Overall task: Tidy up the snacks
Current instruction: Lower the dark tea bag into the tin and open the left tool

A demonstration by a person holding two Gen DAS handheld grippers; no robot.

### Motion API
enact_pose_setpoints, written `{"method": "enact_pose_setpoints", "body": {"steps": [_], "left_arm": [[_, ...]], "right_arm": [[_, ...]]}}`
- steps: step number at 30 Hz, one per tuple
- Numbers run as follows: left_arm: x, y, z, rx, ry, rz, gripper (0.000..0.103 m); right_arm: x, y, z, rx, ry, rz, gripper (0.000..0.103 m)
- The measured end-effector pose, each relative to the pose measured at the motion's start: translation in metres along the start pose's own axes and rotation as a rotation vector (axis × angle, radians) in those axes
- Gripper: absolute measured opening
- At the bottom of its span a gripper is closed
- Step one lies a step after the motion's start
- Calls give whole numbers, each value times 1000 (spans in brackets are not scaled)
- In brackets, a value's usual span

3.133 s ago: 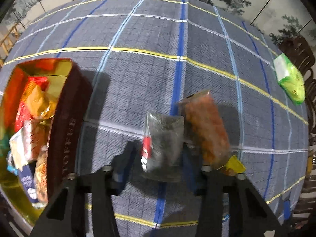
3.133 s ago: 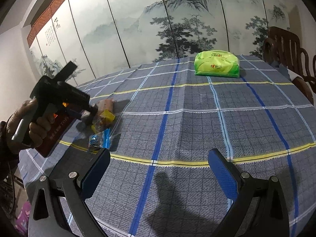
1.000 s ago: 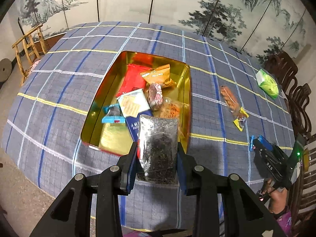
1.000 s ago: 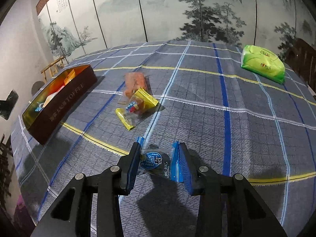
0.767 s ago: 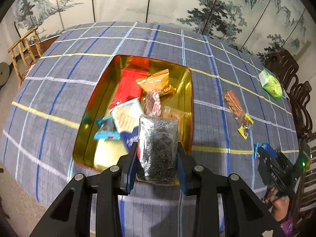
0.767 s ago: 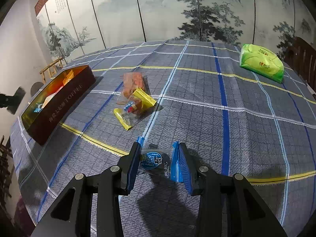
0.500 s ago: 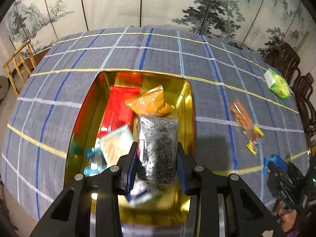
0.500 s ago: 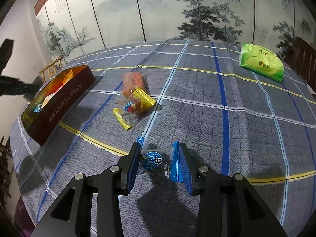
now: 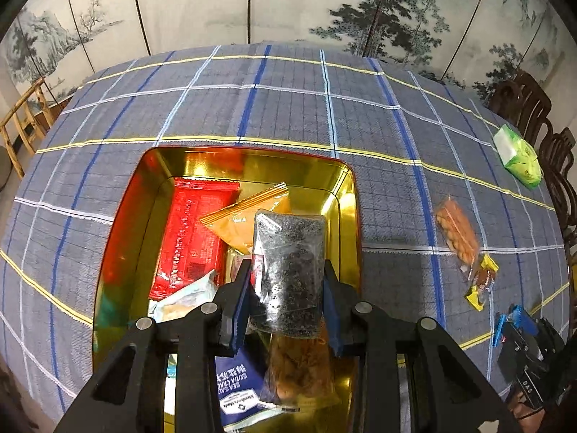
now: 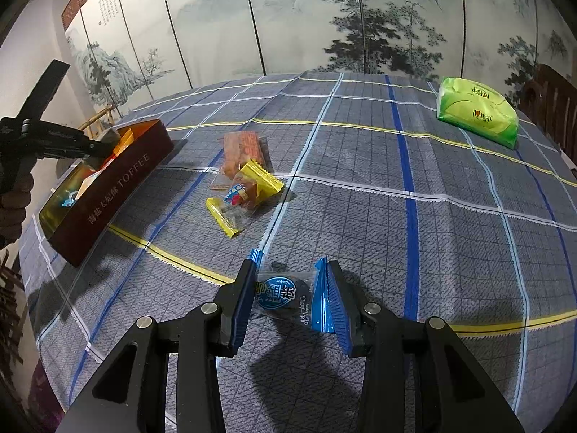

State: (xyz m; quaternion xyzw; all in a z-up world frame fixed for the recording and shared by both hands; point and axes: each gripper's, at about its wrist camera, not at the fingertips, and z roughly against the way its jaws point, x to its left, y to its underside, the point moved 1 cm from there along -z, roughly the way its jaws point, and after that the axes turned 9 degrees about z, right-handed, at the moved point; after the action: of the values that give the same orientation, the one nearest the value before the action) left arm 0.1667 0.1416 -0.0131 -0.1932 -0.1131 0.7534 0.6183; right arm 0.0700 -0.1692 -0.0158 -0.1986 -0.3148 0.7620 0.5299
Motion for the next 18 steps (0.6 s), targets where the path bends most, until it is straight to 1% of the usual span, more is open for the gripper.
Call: {"method": "enact_pose_setpoints", "body": {"steps": [10, 13, 16, 18], "left_arm": [[-2, -1, -10, 15, 16, 1, 32], [-5, -2, -8, 2, 20, -10, 35], [-8, -2, 0, -28, 14, -16, 34], [-10, 0, 9, -54, 5, -20, 41]], "right_arm": [[0, 0, 0, 0, -1, -1, 41], [0, 0, 0, 1, 0, 0, 41], [0, 0, 0, 1, -1, -1, 41], [-1, 0, 0, 1, -1, -1, 41]]}}
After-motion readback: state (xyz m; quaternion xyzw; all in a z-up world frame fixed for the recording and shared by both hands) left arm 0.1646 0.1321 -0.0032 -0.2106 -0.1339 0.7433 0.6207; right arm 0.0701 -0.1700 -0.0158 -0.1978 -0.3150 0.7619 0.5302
